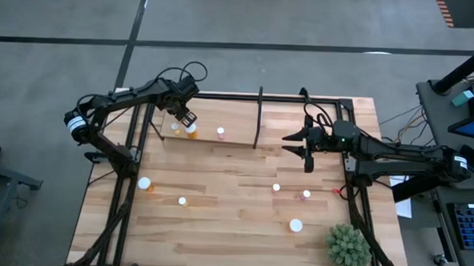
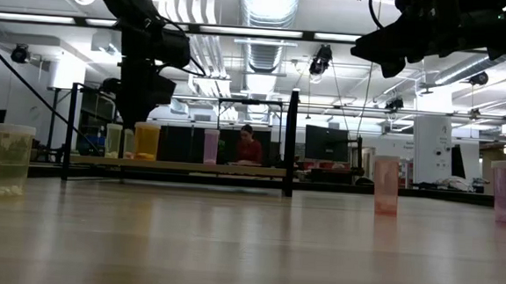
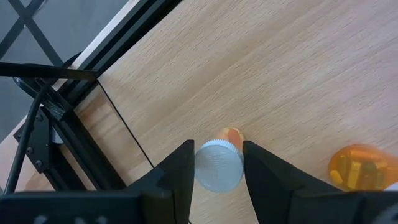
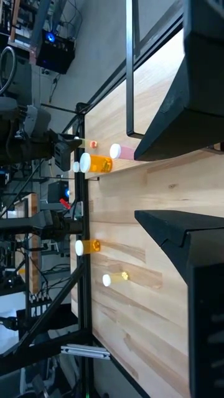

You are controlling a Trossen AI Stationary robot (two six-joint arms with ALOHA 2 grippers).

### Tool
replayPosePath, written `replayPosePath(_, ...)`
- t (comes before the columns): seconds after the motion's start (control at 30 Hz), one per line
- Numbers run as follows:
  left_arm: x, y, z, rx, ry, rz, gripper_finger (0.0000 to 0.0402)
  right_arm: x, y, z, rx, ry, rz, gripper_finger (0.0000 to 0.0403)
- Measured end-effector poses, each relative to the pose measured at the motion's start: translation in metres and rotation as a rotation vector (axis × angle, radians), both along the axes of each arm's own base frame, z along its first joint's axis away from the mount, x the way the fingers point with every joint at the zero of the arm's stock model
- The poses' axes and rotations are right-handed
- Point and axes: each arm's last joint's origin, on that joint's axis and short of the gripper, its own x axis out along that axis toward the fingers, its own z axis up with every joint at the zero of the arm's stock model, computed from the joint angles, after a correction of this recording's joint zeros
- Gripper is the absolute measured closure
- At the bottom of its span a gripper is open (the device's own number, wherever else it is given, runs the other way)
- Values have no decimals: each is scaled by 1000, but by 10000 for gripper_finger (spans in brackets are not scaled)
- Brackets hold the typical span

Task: Pick and place medicine bottles onto shelf by color
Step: Move the yellow pill bottle on the shelf to align with the yellow pill bottle, then put the pink pill bottle on the shelf

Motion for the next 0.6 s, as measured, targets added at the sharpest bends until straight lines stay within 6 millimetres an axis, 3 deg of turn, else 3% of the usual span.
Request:
replayPosePath(0.4, -1, -1, 1, -9, 14, -45, 215, 0, 0, 0, 14, 0, -2, 275)
replayPosePath(0.6, -4, -3, 21, 35, -27, -56, 207, 0, 0, 3, 85, -13, -13, 275)
